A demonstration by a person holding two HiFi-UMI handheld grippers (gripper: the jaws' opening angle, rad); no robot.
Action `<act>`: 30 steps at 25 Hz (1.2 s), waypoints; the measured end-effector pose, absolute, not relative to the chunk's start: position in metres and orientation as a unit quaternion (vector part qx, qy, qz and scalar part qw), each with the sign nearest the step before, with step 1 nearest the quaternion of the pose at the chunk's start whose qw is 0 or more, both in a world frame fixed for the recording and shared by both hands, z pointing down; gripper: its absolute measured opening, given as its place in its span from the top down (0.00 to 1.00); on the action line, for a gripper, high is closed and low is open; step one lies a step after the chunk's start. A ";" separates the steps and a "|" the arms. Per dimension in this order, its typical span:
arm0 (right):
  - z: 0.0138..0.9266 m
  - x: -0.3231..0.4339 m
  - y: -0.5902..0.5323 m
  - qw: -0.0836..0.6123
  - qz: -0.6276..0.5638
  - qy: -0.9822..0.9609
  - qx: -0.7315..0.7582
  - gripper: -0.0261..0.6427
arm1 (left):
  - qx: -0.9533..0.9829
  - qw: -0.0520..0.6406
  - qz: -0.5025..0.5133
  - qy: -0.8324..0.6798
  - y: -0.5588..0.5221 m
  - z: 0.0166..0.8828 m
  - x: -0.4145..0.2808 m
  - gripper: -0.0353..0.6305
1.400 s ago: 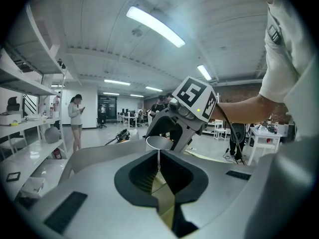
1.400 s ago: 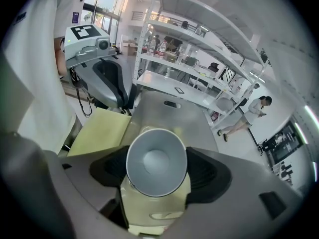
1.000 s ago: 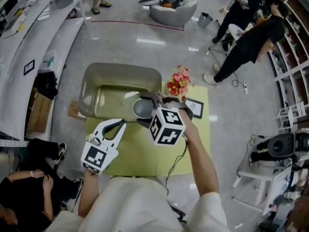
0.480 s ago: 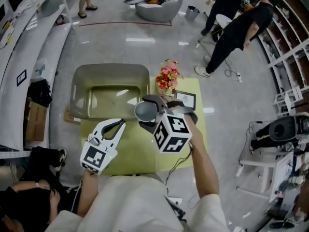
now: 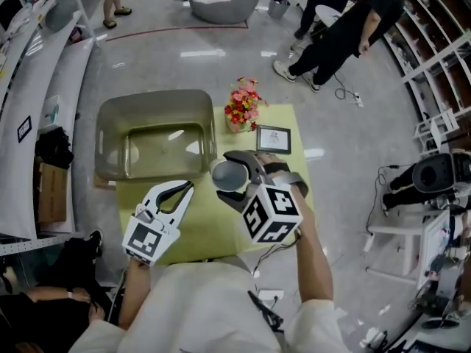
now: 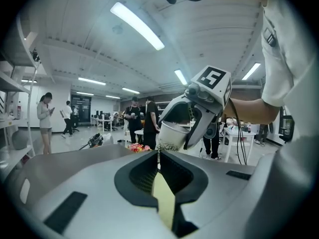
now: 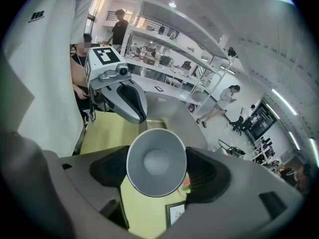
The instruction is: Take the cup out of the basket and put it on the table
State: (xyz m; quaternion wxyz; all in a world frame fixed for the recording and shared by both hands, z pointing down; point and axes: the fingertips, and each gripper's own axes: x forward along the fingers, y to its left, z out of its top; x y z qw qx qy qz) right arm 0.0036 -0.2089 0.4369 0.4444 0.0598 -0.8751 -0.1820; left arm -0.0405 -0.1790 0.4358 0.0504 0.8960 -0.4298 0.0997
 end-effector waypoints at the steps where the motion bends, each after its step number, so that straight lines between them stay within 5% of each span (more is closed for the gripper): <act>1: 0.439 0.008 -0.207 0.445 -0.178 -0.875 0.063 0.44 | 0.898 0.051 0.098 -0.426 -0.178 0.436 -0.036 0.91; 30: 0.616 0.083 -0.164 0.495 -0.018 -0.862 0.105 0.44 | 0.928 0.108 0.115 -0.337 -0.166 0.530 0.054 0.91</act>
